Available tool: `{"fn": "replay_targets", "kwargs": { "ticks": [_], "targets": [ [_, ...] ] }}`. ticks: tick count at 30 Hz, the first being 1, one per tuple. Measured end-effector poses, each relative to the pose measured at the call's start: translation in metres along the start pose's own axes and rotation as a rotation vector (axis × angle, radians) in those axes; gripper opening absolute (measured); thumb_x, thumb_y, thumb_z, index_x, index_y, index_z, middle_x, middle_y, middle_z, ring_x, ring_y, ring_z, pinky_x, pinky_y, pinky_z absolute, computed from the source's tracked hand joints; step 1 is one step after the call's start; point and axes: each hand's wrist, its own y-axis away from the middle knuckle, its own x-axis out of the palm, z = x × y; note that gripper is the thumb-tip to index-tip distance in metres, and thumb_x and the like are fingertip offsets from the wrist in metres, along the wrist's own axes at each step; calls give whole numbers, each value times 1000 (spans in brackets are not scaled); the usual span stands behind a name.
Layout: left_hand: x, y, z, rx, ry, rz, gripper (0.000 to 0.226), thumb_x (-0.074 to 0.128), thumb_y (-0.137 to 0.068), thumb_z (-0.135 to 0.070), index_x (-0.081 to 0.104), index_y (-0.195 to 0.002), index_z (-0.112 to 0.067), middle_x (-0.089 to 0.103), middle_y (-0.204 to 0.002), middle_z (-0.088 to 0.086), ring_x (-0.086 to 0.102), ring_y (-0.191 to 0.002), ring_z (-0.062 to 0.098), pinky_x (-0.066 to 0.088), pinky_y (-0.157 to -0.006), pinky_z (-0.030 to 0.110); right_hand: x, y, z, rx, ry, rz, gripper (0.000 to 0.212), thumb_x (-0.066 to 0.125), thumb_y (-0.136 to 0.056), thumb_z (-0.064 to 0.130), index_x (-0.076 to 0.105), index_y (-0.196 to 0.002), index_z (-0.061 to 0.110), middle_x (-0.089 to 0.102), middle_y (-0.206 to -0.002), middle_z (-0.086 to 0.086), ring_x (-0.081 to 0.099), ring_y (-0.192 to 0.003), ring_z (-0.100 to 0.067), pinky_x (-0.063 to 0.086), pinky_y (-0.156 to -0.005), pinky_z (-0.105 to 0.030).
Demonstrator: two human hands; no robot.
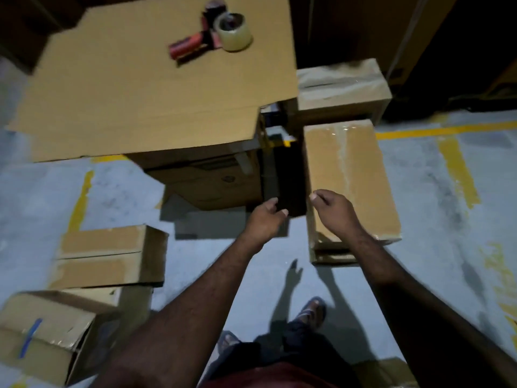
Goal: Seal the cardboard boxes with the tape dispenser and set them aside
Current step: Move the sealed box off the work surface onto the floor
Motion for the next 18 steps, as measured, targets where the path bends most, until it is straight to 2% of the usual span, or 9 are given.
{"fn": "replay_targets", "kwargs": {
  "ticks": [2,4,6,8,12,14,16,18],
  "targets": [
    [-39,25,12,27,52,-47,51,58,-102,-12,44,-150,-3,54,-136,2,50,-130,17,40,-104,26,25,15,34,-45,9,30,35,56,-100,38,70,-123,16,69,-123,-2,61,-116,-22,45,-96,-30],
    [-78,47,30,32,97,-78,53,58,-103,-13,40,-152,-3,49,-148,3,47,-136,18,40,-111,32,54,30,67,-103,40,85,36,57,-100,37,68,-126,15,68,-127,-3,60,-119,-23,42,-96,-28],
    [-122,66,55,22,138,-134,56,59,-102,-16,39,-153,-4,46,-154,10,47,-138,21,40,-113,34,90,44,100,-143,78,146,35,56,-100,36,68,-126,15,68,-123,-5,62,-115,-24,43,-91,-28],
    [-167,89,84,10,180,-211,54,60,-102,-19,43,-152,-6,50,-150,8,51,-132,18,43,-109,32,132,59,131,-181,93,222,32,57,-100,36,70,-121,16,70,-111,-3,65,-106,-25,47,-87,-31],
    [-253,138,153,-43,232,-390,49,62,-100,-30,55,-145,-13,58,-144,9,55,-132,30,46,-109,50,226,92,193,-330,155,393,26,59,-99,33,73,-113,16,72,-102,-3,67,-96,-24,51,-87,-36],
    [-292,161,192,-73,280,-472,35,63,-98,-30,66,-131,-15,64,-135,15,59,-125,34,48,-103,51,276,112,221,-403,204,487,24,58,-99,32,73,-109,15,71,-98,-2,65,-93,-22,48,-81,-32],
    [-328,188,228,-115,355,-569,12,62,-99,-24,72,-105,-21,69,-117,13,65,-108,29,52,-89,43,325,135,249,-489,251,569,24,58,-99,31,73,-100,12,70,-90,-3,64,-89,-22,46,-76,-32],
    [-358,213,262,-176,427,-659,14,62,-99,-23,68,-87,-23,65,-101,8,62,-91,22,47,-74,36,372,156,270,-557,298,658,28,58,-99,30,71,-92,7,70,-87,-10,65,-86,-27,49,-75,-38]
  ]
}}
